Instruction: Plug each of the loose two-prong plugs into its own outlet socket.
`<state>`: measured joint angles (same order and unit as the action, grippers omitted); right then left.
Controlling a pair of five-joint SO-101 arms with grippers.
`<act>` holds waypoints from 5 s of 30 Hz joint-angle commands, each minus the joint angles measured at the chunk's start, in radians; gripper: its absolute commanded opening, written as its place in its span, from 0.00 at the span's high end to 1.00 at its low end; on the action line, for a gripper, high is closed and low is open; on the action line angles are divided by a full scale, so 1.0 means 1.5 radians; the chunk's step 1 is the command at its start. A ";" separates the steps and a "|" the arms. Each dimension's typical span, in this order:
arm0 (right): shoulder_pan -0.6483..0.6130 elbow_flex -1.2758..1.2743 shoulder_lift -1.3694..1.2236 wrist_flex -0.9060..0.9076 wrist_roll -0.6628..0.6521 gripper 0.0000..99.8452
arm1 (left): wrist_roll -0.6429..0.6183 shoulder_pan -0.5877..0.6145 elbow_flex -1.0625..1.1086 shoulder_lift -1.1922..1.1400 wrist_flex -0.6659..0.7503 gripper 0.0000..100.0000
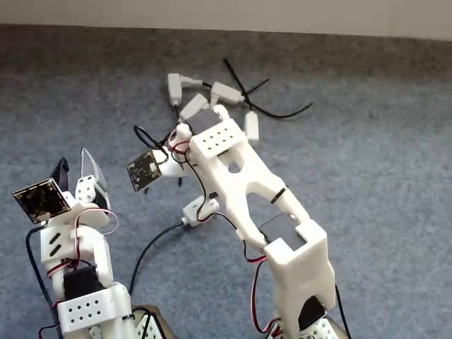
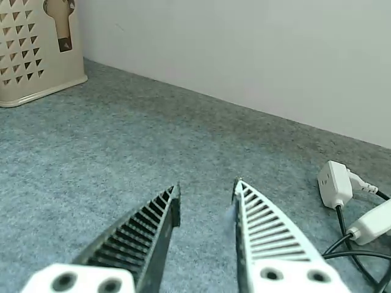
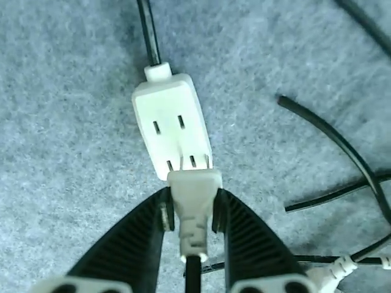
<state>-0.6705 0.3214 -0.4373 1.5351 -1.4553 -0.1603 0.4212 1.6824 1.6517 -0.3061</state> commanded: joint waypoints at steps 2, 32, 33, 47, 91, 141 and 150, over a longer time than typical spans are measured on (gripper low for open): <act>0.011 0.036 0.010 0.030 -0.008 0.96 | -0.006 -0.003 0.015 0.001 -0.002 0.84; 0.007 0.002 0.037 0.047 -0.006 0.96 | -0.006 -0.003 0.015 0.001 -0.002 0.84; 0.007 0.002 0.036 0.047 -0.006 0.96 | -0.006 -0.003 0.015 0.001 -0.002 0.84; 0.006 0.024 0.037 0.037 -0.007 0.96 | -0.006 -0.003 0.015 0.001 -0.002 0.84; -0.091 0.015 -0.075 0.041 0.087 0.97 | -0.006 -0.003 0.015 0.001 -0.002 0.84; 0.221 0.259 0.319 0.153 0.556 0.97 | 0.481 -0.142 -0.131 0.008 -0.499 0.84; 0.311 0.007 0.406 0.153 0.677 0.97 | 0.652 -0.318 -0.194 -0.003 -0.592 0.71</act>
<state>-0.2685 0.4120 0.0859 1.7254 -0.4672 0.8078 0.0146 1.4630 1.6517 -1.1623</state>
